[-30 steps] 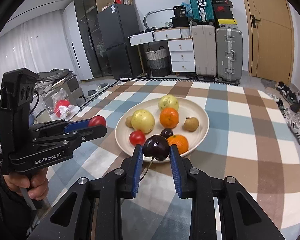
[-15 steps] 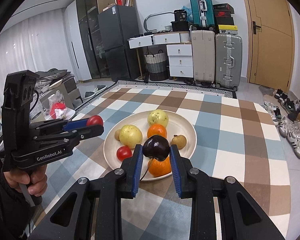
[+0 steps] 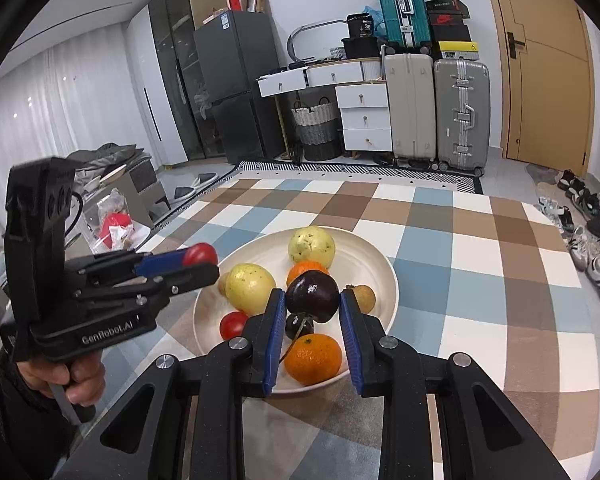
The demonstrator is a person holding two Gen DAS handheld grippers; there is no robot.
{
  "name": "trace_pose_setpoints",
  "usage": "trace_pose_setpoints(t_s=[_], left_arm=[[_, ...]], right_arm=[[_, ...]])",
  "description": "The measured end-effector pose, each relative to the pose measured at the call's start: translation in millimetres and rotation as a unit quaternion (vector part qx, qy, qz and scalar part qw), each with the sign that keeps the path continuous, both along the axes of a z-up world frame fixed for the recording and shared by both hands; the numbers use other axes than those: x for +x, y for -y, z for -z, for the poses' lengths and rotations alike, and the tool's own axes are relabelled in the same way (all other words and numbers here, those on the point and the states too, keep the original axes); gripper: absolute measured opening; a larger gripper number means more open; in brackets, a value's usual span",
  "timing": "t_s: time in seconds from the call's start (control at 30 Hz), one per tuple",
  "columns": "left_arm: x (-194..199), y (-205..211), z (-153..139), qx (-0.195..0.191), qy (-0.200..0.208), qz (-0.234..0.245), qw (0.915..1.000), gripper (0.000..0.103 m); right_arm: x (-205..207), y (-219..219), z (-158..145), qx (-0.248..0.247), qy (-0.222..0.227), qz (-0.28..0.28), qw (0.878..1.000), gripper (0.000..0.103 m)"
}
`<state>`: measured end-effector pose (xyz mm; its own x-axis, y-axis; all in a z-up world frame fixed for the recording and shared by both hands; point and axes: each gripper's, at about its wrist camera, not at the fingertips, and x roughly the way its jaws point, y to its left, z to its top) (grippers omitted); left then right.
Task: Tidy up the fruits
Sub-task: 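Carry the tomato and plum over the plate and lower them onto it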
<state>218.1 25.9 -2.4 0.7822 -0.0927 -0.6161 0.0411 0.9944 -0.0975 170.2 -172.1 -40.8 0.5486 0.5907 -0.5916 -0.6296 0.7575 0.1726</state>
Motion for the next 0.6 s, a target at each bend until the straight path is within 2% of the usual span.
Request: trace_pose_setpoints(t_s=[0.33, 0.6], left_arm=[[9.9, 7.7, 17.8, -0.007, -0.008, 0.013, 0.9999, 0.026], [9.5, 23.2, 20.3, 0.017, -0.003, 0.026, 0.9995, 0.026]], right_arm=[[10.9, -11.3, 20.8, 0.002, -0.012, 0.000, 1.000, 0.028], [17.9, -11.4, 32.0, 0.001, -0.020, 0.021, 1.000, 0.028]])
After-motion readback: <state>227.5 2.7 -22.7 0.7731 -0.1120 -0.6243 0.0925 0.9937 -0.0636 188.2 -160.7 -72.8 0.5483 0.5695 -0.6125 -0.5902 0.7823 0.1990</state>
